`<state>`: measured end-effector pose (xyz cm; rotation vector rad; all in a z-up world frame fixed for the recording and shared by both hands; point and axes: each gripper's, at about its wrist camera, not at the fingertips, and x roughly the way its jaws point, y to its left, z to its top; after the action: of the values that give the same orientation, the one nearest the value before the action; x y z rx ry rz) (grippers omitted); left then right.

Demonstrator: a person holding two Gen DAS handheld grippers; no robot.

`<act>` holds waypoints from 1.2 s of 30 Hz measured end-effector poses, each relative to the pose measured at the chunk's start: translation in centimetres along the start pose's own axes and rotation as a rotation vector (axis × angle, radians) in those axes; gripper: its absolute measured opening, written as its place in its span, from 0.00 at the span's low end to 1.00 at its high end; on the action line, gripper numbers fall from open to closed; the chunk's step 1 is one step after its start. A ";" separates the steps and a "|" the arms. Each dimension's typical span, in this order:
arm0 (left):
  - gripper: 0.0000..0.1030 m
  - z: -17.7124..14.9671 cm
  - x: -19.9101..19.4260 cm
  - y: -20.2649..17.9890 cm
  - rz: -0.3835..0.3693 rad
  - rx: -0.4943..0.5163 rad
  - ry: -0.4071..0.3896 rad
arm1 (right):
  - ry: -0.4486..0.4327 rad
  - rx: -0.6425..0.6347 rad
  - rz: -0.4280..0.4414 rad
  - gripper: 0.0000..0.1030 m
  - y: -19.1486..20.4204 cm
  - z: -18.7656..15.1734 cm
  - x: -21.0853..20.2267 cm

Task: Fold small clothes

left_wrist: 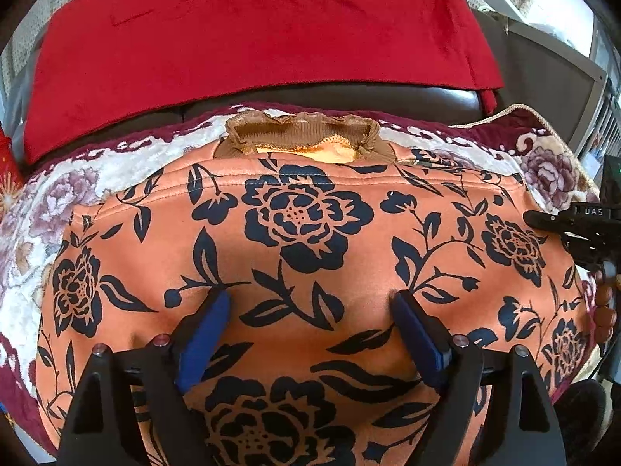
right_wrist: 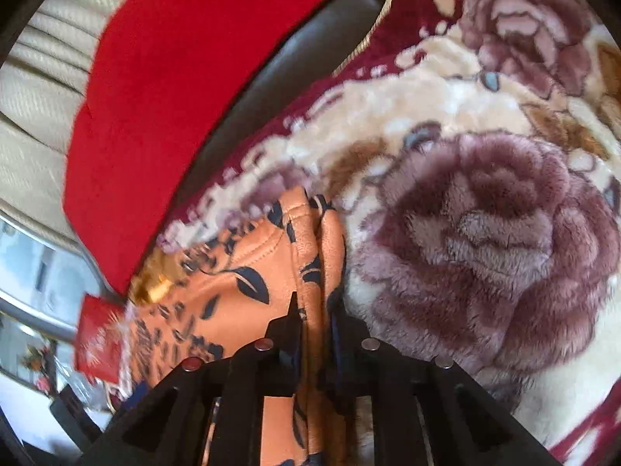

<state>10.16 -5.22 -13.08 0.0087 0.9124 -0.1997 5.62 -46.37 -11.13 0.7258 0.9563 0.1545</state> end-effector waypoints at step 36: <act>0.86 -1.9 -3.1 3.2 0.001 -0.077 -0.014 | -0.054 0.139 0.215 0.83 0.8 -17.0 -8.6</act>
<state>7.36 -1.33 -12.05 -0.0636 0.9052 -0.1636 -12.68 -40.96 -10.93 0.9569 0.8426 0.2570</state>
